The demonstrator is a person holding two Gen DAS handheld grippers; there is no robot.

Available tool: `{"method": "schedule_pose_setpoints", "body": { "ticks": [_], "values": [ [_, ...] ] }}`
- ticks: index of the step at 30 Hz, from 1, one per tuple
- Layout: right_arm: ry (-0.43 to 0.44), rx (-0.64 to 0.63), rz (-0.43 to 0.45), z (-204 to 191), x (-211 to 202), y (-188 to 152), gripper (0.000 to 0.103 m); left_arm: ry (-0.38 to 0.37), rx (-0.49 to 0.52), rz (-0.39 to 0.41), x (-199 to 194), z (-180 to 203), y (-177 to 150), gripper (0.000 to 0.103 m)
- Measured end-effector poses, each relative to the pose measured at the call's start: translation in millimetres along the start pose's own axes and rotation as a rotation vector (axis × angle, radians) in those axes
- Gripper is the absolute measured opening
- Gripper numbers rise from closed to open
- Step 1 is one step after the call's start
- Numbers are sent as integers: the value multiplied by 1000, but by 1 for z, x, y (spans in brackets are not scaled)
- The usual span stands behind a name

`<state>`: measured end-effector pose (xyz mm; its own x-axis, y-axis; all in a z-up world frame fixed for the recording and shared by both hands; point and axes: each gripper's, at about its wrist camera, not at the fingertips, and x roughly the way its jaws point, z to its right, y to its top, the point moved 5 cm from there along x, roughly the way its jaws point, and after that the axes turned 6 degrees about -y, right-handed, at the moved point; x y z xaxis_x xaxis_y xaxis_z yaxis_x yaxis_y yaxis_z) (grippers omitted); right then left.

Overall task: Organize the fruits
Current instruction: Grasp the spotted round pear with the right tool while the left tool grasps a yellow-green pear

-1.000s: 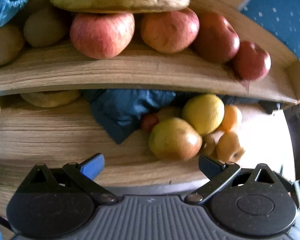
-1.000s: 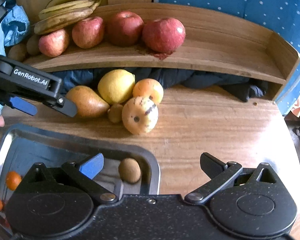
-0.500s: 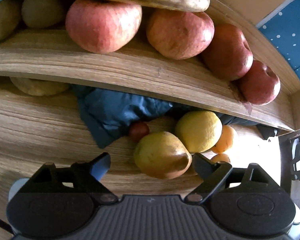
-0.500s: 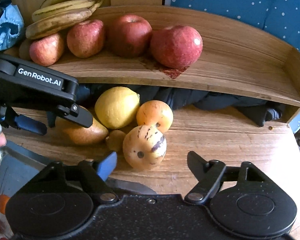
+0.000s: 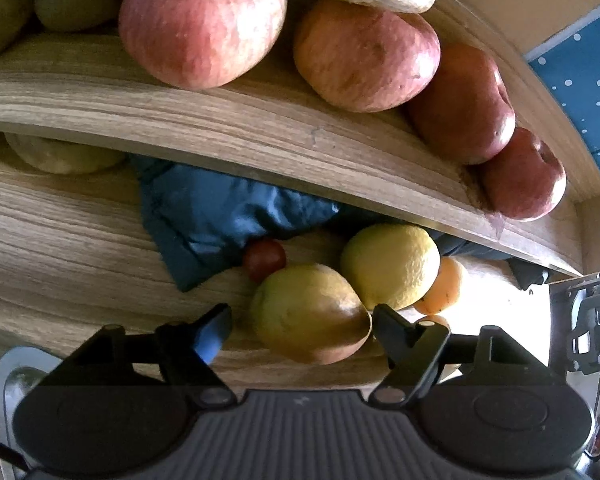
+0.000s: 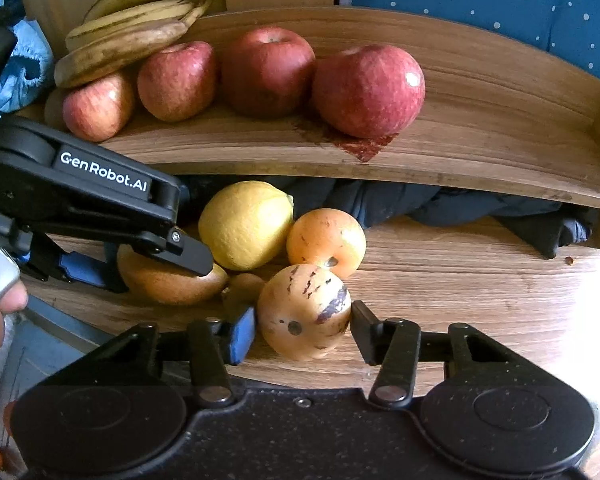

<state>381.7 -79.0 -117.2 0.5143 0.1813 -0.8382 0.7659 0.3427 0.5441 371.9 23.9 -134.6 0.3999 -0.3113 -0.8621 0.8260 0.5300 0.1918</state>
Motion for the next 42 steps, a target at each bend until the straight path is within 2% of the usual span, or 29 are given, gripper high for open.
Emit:
{"method": "schedule_pose_setpoints", "body": {
  "ticks": [3,8,18,30,42],
  "values": [
    [13,17,9,1,0,0,53,-3,-19,1,0,-1,2,80],
    [31,47,20,4,1,-1,53,-23,-33,-4,-4,-1,1,69],
    [38,95,28,10,1,-6,53,-30,-36,3,1,1,-4,68],
    [30,121,28,13,1,-16,52,-36,5,12,-9,0,-9,63],
    [60,128,51,15,-2,-21,51,-45,31,3,-8,6,-20,61]
  ]
}}
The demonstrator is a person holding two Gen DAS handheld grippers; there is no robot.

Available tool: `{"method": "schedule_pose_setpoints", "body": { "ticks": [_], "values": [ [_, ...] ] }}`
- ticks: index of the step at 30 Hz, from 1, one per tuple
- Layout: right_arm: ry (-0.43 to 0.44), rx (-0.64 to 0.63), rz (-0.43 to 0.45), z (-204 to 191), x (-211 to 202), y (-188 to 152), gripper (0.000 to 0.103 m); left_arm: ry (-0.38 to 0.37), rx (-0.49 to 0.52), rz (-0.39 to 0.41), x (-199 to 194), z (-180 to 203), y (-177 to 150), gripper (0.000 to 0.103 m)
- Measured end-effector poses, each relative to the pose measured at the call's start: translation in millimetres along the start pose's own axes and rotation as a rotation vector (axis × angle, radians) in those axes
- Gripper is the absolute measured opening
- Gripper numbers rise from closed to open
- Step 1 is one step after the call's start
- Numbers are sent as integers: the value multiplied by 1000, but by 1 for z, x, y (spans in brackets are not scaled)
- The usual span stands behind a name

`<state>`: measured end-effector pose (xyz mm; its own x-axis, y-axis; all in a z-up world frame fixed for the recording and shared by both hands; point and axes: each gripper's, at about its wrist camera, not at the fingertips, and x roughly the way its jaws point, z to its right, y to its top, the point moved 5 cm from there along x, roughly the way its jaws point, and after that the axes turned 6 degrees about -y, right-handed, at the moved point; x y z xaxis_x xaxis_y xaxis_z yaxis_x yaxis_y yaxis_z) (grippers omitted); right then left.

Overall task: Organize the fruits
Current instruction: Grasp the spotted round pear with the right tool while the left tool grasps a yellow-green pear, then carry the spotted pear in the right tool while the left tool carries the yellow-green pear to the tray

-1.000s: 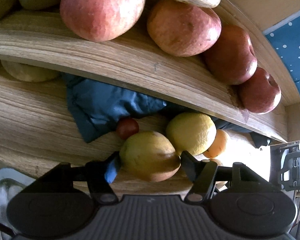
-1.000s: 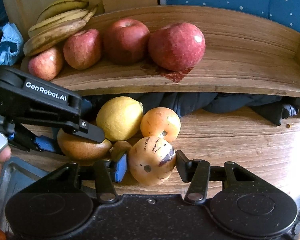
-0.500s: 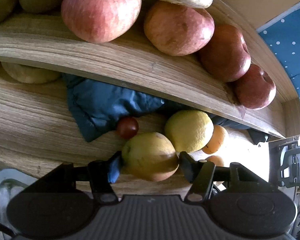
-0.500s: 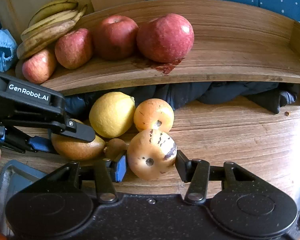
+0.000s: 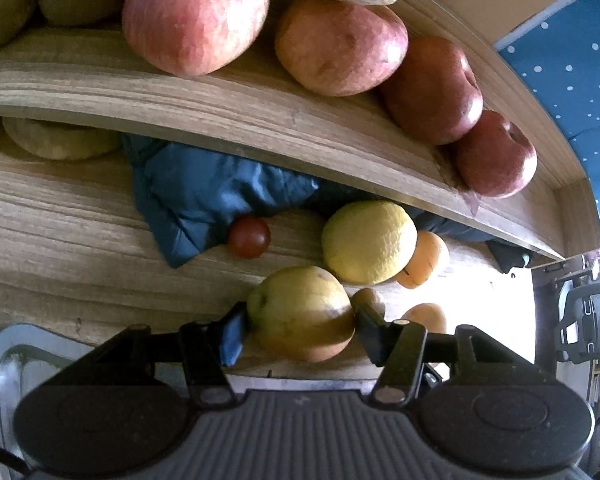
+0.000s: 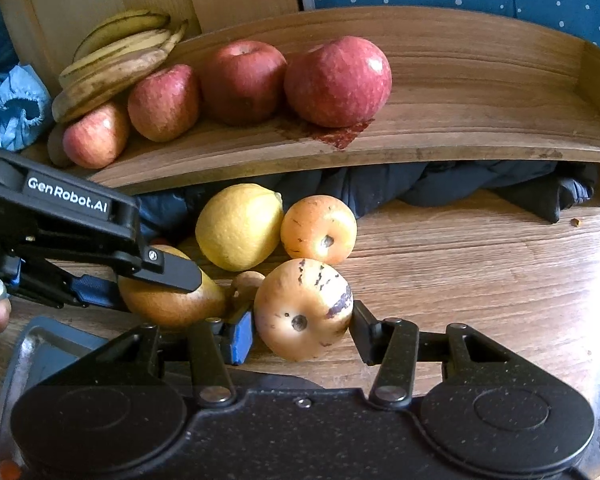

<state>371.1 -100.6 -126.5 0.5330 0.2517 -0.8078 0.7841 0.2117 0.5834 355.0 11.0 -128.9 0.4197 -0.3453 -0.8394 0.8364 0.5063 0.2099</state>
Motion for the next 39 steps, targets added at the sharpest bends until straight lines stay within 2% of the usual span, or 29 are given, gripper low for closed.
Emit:
{"method": "schedule_pose_setpoints", "body": {
  "ticks": [14,26,39],
  "values": [
    [8,1,46,-5,-30,-2,51,-20,34,35,-18,13,-11,61],
    [53,-26,93,-7,-70,-8,51,-15,41,77,-45,21,-43,60],
    [119,-92,85,-15,-97,-31,51,4,3,98,-66,2,-74,60]
  ]
}}
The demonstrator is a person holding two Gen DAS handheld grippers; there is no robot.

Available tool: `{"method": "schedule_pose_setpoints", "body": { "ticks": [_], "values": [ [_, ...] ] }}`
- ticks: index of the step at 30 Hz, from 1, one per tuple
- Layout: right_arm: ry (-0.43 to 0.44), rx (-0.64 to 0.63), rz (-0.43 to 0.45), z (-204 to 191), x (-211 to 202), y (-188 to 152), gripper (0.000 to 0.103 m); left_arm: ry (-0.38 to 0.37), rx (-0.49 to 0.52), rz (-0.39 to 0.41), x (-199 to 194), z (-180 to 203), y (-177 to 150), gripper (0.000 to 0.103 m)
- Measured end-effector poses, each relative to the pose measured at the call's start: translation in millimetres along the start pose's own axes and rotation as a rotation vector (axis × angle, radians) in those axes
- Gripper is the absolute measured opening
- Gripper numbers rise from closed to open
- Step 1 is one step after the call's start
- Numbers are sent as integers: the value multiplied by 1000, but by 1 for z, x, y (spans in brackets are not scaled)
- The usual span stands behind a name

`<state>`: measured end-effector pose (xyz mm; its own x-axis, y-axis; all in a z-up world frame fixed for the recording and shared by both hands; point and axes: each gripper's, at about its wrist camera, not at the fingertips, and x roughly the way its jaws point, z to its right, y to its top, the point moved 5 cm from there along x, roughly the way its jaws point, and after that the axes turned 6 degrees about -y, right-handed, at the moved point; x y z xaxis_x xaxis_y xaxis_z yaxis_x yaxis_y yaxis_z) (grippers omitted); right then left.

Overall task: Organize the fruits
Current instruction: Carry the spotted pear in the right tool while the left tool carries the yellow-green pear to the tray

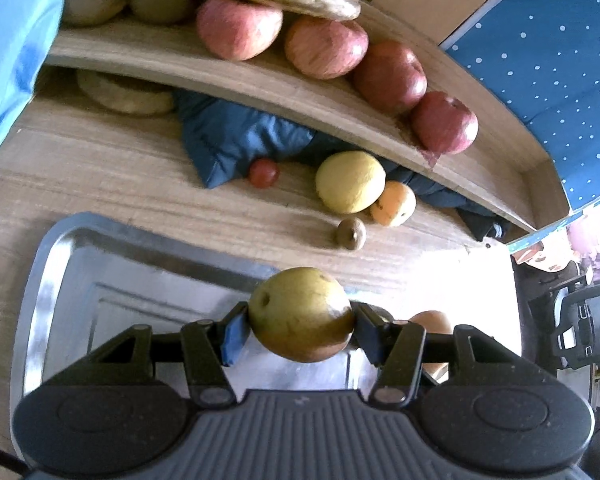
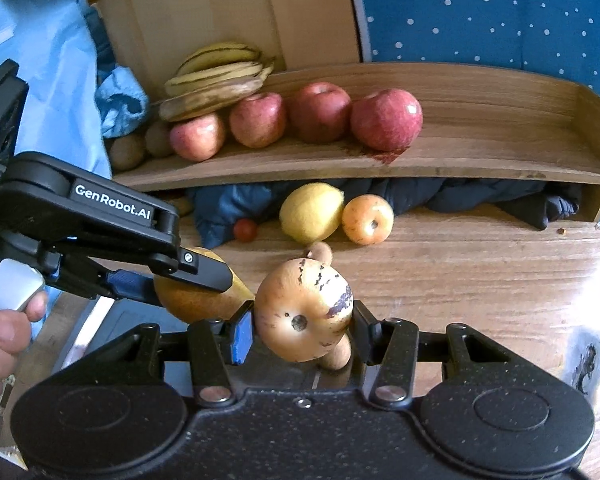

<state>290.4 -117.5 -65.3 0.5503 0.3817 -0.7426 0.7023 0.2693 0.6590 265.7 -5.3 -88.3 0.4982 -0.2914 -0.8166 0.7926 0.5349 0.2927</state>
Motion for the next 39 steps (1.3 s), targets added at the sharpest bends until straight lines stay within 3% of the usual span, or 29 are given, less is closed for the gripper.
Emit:
{"method": "schedule_pose_setpoints", "body": {
  "ticks": [21,39],
  "values": [
    [157,-126,-78,-30,-13,-32,51,79,-92,22,-39,-48,-51,59],
    [216,-218,-160,-37,-20,-63,51,63,-142,12,-43,-48,-91,57]
  ]
}}
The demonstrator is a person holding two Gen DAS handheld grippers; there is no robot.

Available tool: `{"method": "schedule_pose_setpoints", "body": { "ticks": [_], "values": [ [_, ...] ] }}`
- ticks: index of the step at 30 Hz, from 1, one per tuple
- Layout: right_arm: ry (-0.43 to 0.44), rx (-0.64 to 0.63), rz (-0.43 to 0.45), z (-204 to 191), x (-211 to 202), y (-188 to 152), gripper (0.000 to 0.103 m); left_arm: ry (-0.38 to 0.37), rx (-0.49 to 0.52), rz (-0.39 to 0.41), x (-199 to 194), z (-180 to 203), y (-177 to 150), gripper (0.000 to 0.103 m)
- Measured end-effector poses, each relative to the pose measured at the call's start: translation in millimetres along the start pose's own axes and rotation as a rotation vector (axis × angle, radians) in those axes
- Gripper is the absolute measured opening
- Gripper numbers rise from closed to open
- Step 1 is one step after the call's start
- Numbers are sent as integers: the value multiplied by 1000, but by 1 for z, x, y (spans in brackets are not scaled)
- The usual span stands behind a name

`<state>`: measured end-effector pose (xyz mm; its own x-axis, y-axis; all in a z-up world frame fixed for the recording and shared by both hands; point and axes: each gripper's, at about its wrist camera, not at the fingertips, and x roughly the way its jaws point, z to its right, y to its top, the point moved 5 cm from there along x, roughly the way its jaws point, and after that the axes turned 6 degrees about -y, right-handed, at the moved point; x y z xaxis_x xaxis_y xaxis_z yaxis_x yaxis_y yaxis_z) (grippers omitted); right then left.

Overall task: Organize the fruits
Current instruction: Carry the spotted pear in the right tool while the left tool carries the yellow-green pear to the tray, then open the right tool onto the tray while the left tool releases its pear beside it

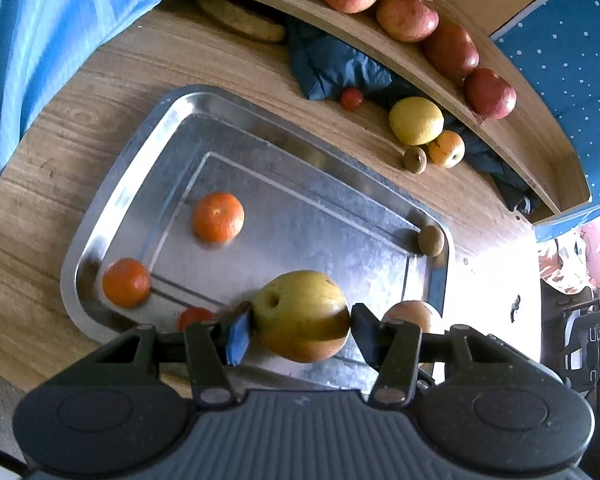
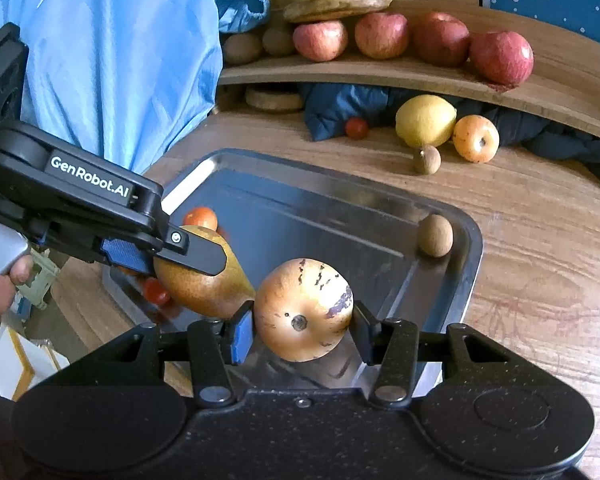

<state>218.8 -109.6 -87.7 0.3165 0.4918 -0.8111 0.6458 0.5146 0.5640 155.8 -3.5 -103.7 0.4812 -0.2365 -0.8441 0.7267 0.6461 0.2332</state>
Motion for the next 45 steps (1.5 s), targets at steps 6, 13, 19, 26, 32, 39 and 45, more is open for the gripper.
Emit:
{"method": "schedule_pose_setpoints", "body": {
  "ticks": [6,13,19,26,32,39,45],
  "values": [
    [10,-21,-24,-2,-2,-7,51,-2,-15,-2,0,-2,-11,55],
    [23,-48,-49,-5,-2,-12,51,-5,-32,6,-3,-2,-20,55],
    [26,-68,-66,-7,-1,-16,52,-2,-47,14,-5,-2,-26,55],
    [34,-91,-73,-8,0,-16,52,15,-66,26,-7,-5,-27,57],
    [41,-103,-78,-9,2,-16,52,40,-83,49,-12,-11,-28,57],
    [57,-118,-73,-13,2,-16,53,55,-87,57,-13,-12,-28,58],
    [65,-118,-67,-12,-1,-16,54,70,-38,37,-19,-9,-30,70]
  ]
}}
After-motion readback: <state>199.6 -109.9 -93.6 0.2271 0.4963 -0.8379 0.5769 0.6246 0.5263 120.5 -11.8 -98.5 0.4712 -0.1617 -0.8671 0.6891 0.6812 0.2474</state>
